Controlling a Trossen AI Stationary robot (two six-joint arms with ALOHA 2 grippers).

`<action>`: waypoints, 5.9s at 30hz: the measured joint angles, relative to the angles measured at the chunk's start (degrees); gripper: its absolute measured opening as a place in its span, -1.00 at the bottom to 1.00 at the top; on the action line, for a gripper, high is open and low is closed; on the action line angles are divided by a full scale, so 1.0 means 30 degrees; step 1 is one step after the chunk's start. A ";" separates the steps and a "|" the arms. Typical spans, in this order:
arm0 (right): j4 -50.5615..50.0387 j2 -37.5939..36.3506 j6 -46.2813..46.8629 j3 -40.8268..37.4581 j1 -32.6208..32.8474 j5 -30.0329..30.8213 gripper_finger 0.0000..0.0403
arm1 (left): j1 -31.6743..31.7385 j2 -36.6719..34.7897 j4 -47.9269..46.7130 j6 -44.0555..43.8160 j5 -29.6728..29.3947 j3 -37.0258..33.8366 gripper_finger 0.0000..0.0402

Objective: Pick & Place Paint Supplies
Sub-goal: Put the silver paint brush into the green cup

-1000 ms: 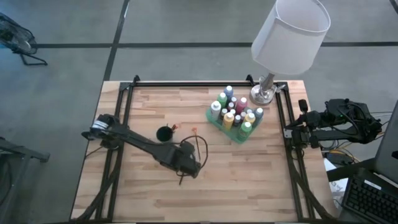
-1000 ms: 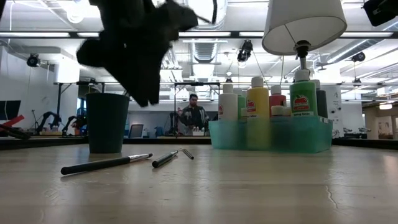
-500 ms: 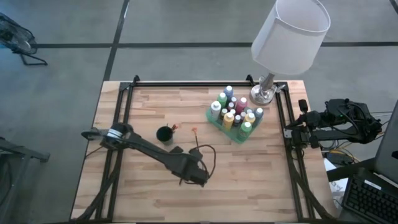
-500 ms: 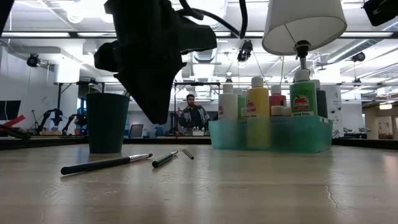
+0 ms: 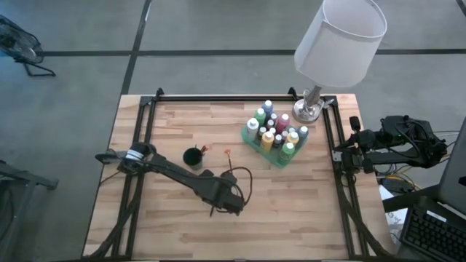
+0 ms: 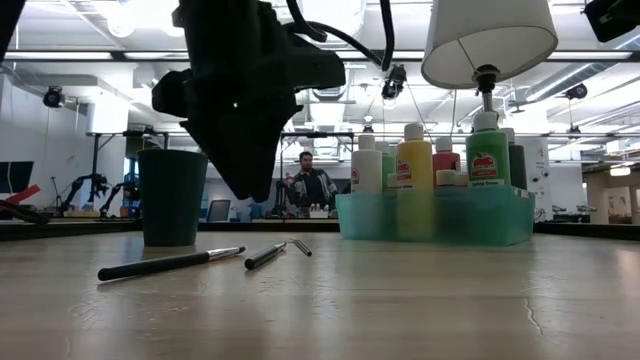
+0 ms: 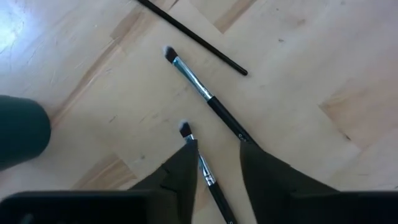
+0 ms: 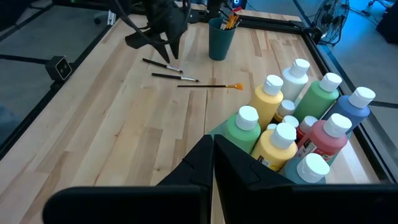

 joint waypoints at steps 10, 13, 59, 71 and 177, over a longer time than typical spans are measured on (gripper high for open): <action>0.0004 -0.0004 0.0000 0.0007 0.0000 0.0002 -0.96 | 0.0294 -0.0013 -0.0031 -0.1705 -0.0056 -0.0644 -0.11; 0.0006 -0.0007 0.0000 0.0001 0.0007 0.0000 -0.96 | 0.0294 -0.0020 -0.0040 -0.2194 0.0315 -0.1013 -0.13; 0.0006 0.0000 0.0000 0.0007 0.0000 0.0000 -0.96 | 0.0877 -0.0064 0.4307 -0.5475 -0.0401 -0.4389 -0.52; 0.0002 0.0000 0.0000 0.0004 0.0004 0.0003 -0.96 | 0.0855 -0.0057 0.4278 -0.5286 0.0018 -0.4389 -0.84; 0.0001 0.0000 0.0000 0.0002 0.0002 0.0005 -0.96 | 0.2931 -2.3063 3.7159 2.2148 -0.7512 -2.9036 -1.00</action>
